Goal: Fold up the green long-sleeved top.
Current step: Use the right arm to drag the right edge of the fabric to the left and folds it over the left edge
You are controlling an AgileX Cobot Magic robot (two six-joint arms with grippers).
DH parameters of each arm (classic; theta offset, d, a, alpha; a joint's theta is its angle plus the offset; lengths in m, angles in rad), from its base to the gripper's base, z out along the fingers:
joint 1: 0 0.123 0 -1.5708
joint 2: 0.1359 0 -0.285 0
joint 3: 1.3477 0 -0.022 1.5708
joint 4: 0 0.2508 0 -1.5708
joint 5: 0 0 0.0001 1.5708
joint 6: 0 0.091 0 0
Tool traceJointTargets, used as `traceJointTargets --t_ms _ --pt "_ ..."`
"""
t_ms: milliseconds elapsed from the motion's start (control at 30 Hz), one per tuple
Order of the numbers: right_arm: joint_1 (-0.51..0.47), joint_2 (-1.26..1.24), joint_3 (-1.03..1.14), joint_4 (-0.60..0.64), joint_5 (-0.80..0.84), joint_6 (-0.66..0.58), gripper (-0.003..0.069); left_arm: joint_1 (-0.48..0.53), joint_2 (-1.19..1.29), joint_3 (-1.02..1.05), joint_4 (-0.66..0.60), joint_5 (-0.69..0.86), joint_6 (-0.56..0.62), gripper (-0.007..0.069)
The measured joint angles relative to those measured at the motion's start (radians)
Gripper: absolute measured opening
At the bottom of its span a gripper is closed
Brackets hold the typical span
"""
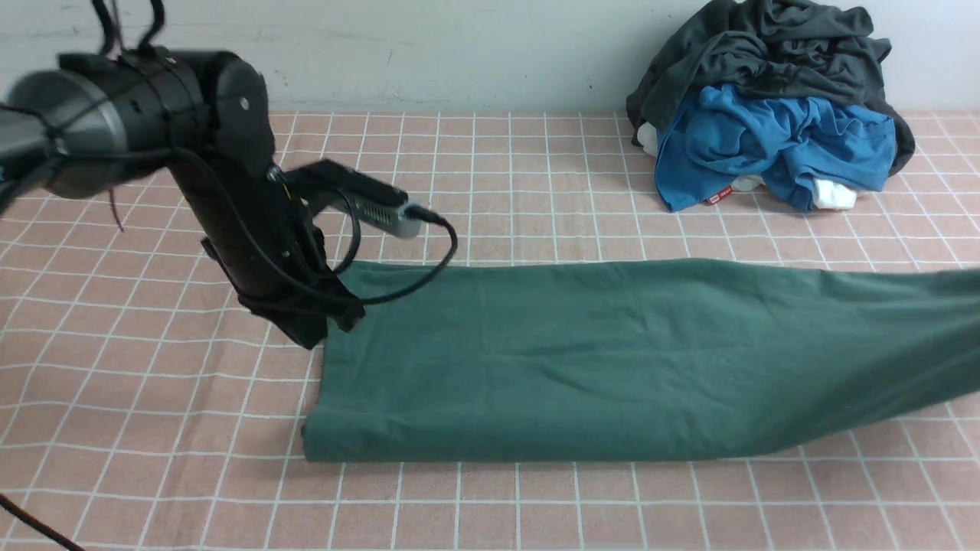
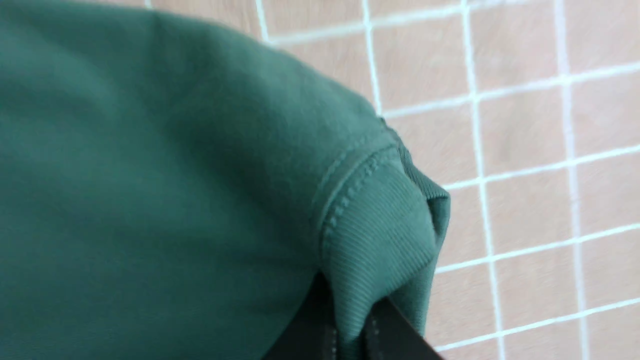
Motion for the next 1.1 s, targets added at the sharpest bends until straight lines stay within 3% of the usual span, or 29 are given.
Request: traceJointTargets --t_ms 200,267,333,400,567,867,1100 --pt "0.321 -0.085 -0.217 -0.007 0.080 -0.043 0.0000 0.000 -0.252 0.000 0.077 0.002 -0.006 -0.0003" --pt "0.487 -0.067 -0.288 -0.006 0.090 -0.057 0.0000 0.000 -0.327 0.000 0.108 0.006 -0.029 -0.0003" --pt "0.566 -0.047 -0.315 -0.004 0.090 -0.062 0.0000 0.000 -0.363 0.000 0.122 0.007 -0.042 -0.0003" --pt "0.708 0.020 -0.376 0.005 0.088 -0.066 0.0000 0.000 -0.431 0.000 0.159 0.012 -0.073 -0.0003" --pt "0.903 0.201 -0.454 0.070 0.035 -0.070 0.0000 0.000 -0.511 0.000 0.220 0.036 -0.117 -0.0003" --pt "1.013 0.475 -0.517 0.306 -0.132 -0.074 0.0008 0.000 -0.532 0.003 0.239 0.056 -0.133 -0.0003" --pt "1.018 0.522 -0.537 0.541 -0.139 -0.197 0.0227 0.000 -0.532 0.005 0.240 0.056 -0.133 -0.0003"
